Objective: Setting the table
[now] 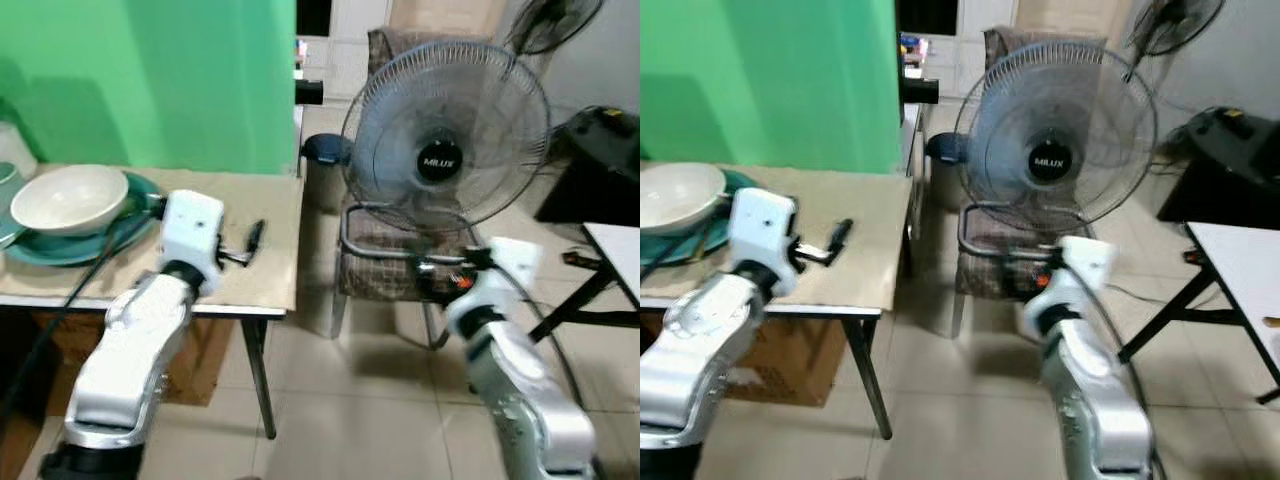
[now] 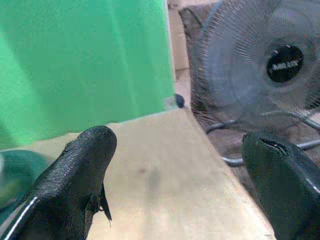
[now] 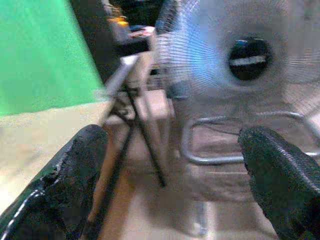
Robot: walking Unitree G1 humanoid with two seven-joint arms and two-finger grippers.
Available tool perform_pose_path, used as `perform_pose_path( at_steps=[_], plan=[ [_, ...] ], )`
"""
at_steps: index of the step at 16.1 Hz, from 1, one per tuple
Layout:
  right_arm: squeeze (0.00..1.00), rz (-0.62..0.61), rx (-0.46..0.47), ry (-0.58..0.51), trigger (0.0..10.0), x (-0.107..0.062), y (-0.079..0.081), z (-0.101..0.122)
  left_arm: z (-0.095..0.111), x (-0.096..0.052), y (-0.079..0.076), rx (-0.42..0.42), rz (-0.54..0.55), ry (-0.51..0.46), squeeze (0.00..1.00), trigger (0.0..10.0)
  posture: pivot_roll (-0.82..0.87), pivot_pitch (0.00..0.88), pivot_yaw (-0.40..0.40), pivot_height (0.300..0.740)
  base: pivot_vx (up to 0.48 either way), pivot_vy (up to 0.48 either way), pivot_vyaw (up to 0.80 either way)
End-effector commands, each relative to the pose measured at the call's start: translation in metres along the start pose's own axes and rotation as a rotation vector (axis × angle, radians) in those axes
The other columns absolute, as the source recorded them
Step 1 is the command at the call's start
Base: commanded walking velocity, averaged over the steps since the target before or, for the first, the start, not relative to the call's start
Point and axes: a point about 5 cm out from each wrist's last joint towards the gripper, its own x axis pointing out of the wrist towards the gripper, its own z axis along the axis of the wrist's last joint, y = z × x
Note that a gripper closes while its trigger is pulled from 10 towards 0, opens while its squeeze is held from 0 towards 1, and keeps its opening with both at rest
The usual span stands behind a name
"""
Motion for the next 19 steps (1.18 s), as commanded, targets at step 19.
perform_pose_path(
  at_steps=[19],
  plan=[
    [0.00,0.059,-0.017,0.039,10.0,-0.0083,0.0003,-0.0030,0.0083,0.0041,-0.0083,-0.015,-0.010,-0.048,0.00,10.0,0.09,0.000,-0.017,0.740,0.029,0.218,0.00]
  ],
)
